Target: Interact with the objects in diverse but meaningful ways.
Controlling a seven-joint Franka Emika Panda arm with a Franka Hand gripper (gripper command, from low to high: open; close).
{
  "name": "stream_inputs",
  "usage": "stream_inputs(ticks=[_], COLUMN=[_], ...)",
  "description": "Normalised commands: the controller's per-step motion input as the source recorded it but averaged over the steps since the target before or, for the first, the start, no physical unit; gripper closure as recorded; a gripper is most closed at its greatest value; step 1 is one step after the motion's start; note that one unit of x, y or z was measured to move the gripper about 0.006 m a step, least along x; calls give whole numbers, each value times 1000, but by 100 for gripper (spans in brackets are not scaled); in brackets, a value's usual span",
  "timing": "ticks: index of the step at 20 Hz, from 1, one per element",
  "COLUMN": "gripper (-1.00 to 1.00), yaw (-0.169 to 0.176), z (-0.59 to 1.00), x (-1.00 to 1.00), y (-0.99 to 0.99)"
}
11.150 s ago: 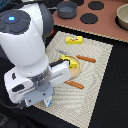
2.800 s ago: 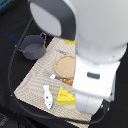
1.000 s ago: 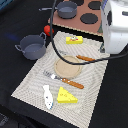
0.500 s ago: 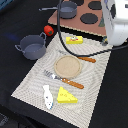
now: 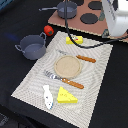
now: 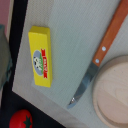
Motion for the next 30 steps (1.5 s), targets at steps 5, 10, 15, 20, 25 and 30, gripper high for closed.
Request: stream_inputs(ticks=[5,10,15,20,25,30], gripper=[-100,-100,-100,-100,-100,-100], yaw=[9,34,38,20,0,-36], z=[-431,-609,-659,-473,-14,350], x=[-1000,-1000,-1000,-1000,-905,-719], y=[454,121,0,0,0,-132])
